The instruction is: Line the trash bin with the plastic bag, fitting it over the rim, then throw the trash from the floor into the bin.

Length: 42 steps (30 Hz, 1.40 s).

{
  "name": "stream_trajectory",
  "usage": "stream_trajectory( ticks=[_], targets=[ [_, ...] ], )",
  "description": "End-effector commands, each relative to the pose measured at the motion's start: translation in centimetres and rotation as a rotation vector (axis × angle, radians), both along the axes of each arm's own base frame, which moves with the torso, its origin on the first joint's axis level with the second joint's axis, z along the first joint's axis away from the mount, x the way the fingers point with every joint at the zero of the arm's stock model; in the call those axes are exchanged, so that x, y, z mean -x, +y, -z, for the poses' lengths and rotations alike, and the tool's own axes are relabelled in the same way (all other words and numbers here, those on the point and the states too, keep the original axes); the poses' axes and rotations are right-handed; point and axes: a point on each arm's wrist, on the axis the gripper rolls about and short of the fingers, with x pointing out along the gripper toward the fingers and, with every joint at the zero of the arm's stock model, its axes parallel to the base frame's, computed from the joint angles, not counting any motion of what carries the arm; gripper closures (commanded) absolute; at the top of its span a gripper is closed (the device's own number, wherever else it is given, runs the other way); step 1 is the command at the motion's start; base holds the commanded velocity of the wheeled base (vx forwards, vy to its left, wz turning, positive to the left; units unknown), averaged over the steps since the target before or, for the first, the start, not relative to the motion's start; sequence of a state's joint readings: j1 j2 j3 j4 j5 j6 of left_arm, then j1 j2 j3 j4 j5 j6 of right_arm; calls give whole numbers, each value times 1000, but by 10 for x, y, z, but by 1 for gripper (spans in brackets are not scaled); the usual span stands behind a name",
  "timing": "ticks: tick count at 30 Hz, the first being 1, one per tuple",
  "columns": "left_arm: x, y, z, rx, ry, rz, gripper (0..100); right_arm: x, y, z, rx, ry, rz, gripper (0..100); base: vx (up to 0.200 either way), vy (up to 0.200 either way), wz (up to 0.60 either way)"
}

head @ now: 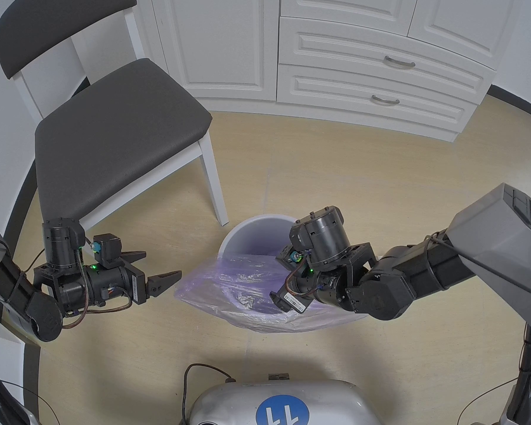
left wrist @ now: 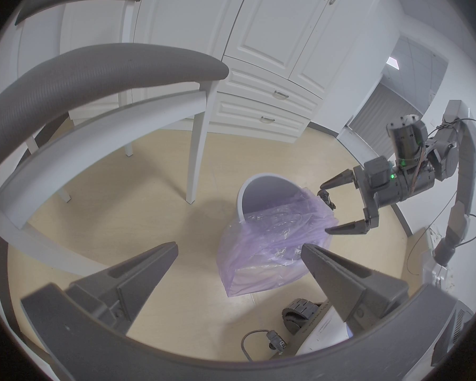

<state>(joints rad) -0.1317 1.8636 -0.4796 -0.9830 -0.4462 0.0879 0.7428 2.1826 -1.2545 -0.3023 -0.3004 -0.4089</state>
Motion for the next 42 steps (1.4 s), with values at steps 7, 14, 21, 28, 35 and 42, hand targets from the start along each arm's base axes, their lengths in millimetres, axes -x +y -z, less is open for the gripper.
stream_trajectory(
  ticks=[7,14,21,28,35,42],
  targets=[
    [2,0,-7,2,-23,-3,0,-18,7,31,42,46,7,0,0,0,0],
    [0,0,-5,2,-19,-3,0,-24,12,37,8,72,-30,100,0,0,0],
    [-1,0,-4,1,-16,-3,0,-36,8,33,3,97,-4,100,0,0,0],
    [-2,0,-4,2,-17,-3,0,-42,6,13,-39,49,10,100,0,0,0],
    [-5,1,-7,7,-27,-10,0,-63,13,-9,-129,-35,58,100,0,0,0],
    [-6,2,-8,12,-25,-60,0,-105,30,-12,-230,-154,163,100,0,0,0]
  ],
)
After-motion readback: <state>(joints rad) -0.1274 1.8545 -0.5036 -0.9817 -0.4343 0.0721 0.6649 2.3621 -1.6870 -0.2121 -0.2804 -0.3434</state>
